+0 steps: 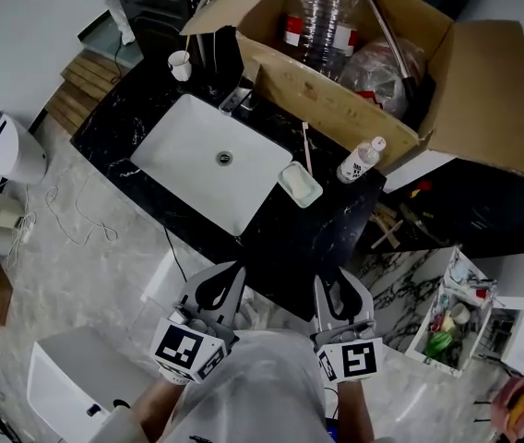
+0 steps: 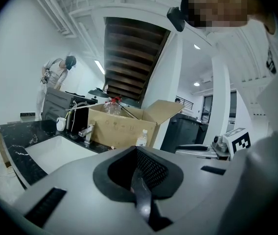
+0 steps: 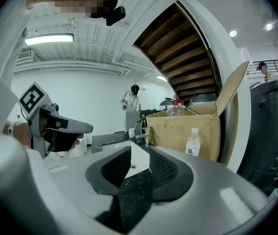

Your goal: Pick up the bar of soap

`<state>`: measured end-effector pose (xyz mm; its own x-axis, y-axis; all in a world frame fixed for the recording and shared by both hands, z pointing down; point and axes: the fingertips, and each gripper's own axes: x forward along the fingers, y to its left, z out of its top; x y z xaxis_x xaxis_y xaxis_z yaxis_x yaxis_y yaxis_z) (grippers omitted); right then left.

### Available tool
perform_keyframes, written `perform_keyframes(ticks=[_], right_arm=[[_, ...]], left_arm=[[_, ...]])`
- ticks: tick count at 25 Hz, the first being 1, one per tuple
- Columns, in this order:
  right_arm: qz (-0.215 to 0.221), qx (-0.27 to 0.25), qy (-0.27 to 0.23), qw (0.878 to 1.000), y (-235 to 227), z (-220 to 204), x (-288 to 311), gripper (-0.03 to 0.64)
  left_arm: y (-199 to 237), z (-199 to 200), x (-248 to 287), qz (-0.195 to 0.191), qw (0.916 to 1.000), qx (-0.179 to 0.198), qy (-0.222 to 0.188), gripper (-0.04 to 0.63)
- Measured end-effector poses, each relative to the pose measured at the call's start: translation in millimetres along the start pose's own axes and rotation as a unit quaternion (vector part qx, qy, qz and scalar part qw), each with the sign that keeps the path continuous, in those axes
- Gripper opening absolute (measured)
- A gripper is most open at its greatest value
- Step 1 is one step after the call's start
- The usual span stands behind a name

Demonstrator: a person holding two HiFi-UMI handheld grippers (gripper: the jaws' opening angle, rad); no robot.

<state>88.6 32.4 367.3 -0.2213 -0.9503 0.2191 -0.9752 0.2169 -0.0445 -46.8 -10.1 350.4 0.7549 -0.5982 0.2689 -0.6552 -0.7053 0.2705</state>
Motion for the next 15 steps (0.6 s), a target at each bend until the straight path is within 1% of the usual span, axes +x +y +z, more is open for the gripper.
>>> perform_keyframes(ticks=[5,15], right_arm=[[0.002,0.001,0.009,1.000,-15,-6,14,0.112],[0.016,-0.002,0.016,1.000,-33,-8,48,0.112]], left_arm=[[-1,0,14,0.001,1.0000,0.004,0.008,0.000],[8,1,35,0.013,0.9998,-0.004,0.015,0.000]])
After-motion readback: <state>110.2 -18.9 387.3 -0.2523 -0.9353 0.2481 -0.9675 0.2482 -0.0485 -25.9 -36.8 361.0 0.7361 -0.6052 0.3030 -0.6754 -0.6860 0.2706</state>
